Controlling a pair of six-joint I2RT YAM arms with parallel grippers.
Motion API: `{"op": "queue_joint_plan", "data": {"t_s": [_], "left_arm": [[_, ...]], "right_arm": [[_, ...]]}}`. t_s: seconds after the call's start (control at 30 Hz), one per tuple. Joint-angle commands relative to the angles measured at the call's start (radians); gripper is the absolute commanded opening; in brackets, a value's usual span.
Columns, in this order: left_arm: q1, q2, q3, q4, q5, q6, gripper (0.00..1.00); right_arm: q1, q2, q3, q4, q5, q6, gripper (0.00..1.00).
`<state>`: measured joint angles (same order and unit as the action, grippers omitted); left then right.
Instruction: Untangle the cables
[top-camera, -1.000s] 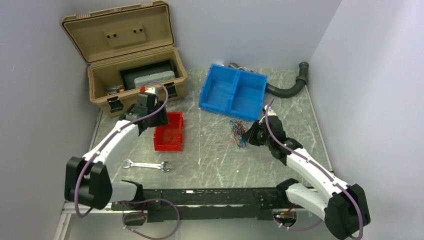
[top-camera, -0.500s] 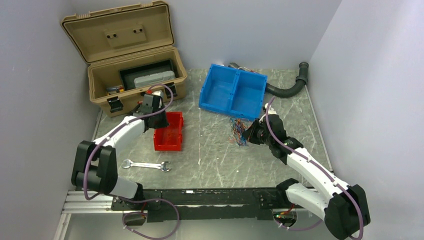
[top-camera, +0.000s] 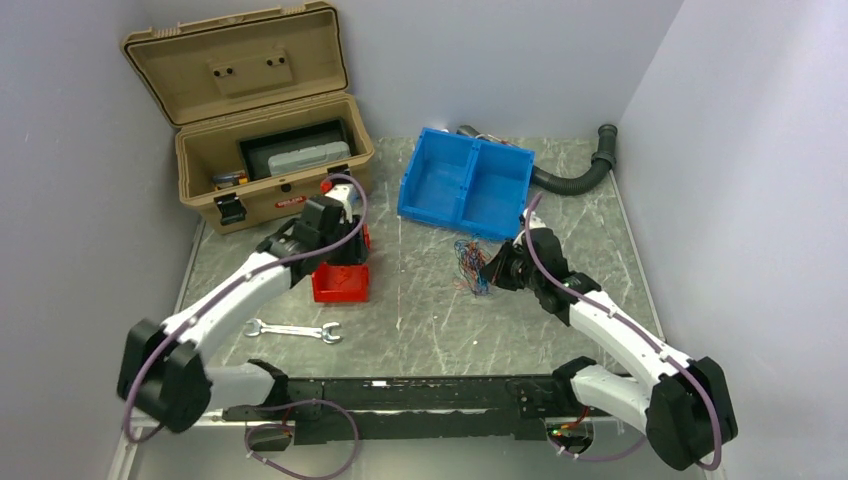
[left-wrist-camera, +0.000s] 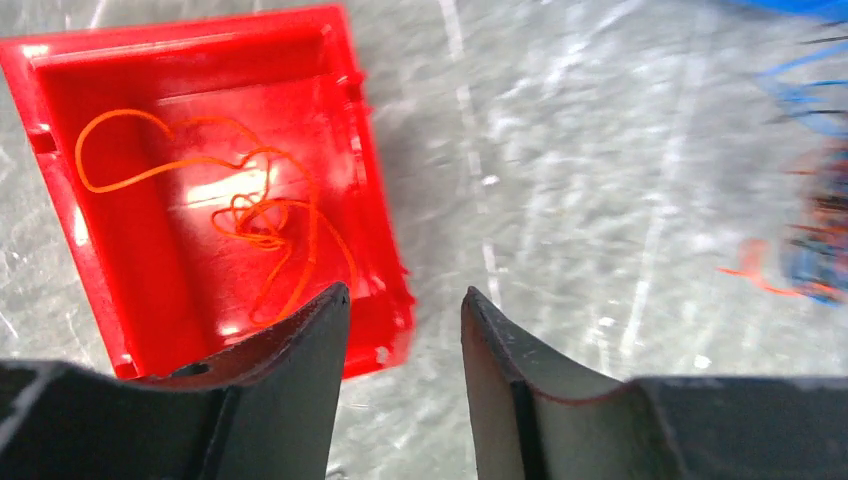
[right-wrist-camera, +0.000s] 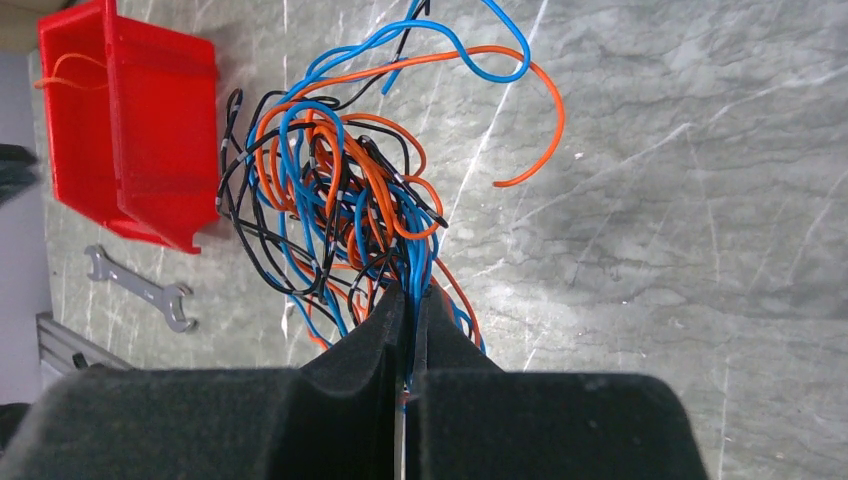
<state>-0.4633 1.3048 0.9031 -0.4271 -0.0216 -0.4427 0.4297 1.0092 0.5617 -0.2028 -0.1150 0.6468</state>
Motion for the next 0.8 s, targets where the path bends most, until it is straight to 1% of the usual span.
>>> {"op": "queue_joint_plan", "data": {"t_s": [0.0, 0.1, 0.13, 0.27, 0.33, 0.5, 0.77], "left_arm": [[-0.048, -0.192, -0.004, 0.042, 0.072, 0.001, 0.53], [-0.103, -0.24, -0.046, 0.152, 0.202, -0.027, 0.66], [-0.116, -0.24, -0.06, 0.197, 0.243, -0.039, 0.68], [-0.149, -0.188, -0.059, 0.257, 0.276, -0.079, 0.75], [-0.158, -0.158, -0.048, 0.277, 0.292, -0.079, 0.76], [-0.174, -0.059, -0.045, 0.433, 0.449, -0.133, 0.78], [-0.215, 0.068, 0.013, 0.568, 0.532, -0.193, 0.77]], "right_arm": [[0.013, 0.023, -0.008, 0.11, -0.083, 0.011, 0.0], [0.022, 0.03, -0.018, 0.171, -0.145, 0.014, 0.0], [0.024, 0.029, -0.021, 0.19, -0.162, 0.013, 0.0], [0.028, 0.011, -0.035, 0.25, -0.202, 0.015, 0.0], [0.027, 0.001, -0.04, 0.268, -0.227, 0.016, 0.0], [0.029, -0.026, -0.056, 0.313, -0.283, 0.016, 0.0], [0.03, -0.031, -0.052, 0.312, -0.299, 0.02, 0.0]]}}
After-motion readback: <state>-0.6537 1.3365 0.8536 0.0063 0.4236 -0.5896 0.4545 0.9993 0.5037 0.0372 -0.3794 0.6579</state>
